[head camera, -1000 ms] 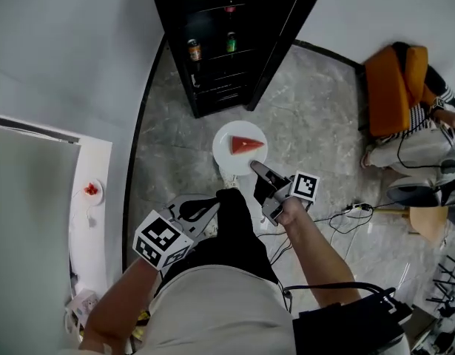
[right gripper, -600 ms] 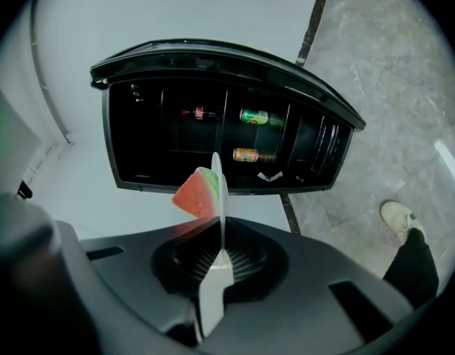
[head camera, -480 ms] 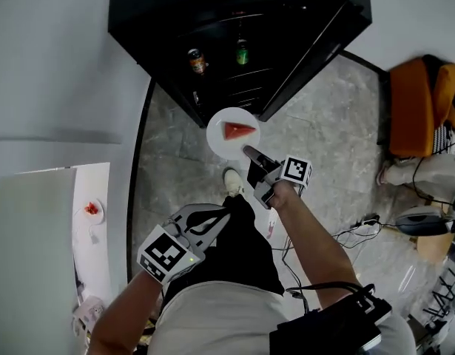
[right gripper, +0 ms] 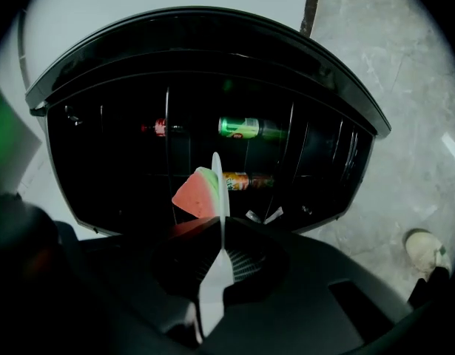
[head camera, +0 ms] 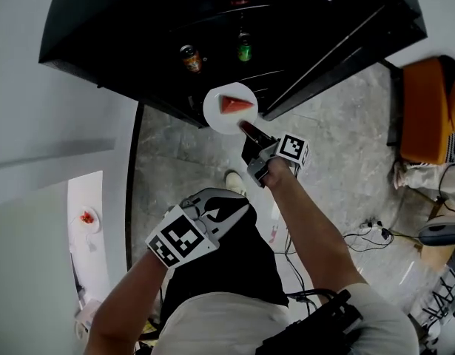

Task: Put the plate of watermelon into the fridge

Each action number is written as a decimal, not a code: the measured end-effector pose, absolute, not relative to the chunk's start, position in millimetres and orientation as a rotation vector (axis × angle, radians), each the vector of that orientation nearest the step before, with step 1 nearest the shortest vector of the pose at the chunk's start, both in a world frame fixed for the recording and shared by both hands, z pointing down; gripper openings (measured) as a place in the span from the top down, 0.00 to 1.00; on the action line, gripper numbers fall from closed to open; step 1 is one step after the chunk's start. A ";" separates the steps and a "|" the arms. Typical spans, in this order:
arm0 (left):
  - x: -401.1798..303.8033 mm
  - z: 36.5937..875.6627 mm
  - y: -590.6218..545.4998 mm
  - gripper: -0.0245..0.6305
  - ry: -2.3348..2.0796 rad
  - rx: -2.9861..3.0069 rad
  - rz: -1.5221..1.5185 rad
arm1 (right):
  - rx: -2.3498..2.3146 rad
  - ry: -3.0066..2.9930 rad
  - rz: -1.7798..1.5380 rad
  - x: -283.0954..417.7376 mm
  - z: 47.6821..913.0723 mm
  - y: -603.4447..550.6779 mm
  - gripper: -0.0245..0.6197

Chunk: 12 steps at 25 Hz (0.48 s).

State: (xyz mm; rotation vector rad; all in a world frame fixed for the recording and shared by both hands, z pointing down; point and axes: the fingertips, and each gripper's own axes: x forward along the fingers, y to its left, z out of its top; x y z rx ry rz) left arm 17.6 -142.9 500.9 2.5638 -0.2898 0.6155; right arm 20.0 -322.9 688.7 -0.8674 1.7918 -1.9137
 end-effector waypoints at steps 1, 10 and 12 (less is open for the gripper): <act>21.3 505.7 -148.1 0.94 -0.267 2.563 0.615 | -0.871 1.780 -1.914 20.5 695.0 -329.1 0.93; 47.5 519.8 -194.0 0.94 -0.170 2.540 0.547 | -0.896 1.701 -1.910 19.3 733.0 -383.9 0.93; 47.0 521.8 -201.2 0.94 -0.162 2.538 0.545 | -0.899 1.687 -1.905 15.0 738.0 -396.1 0.93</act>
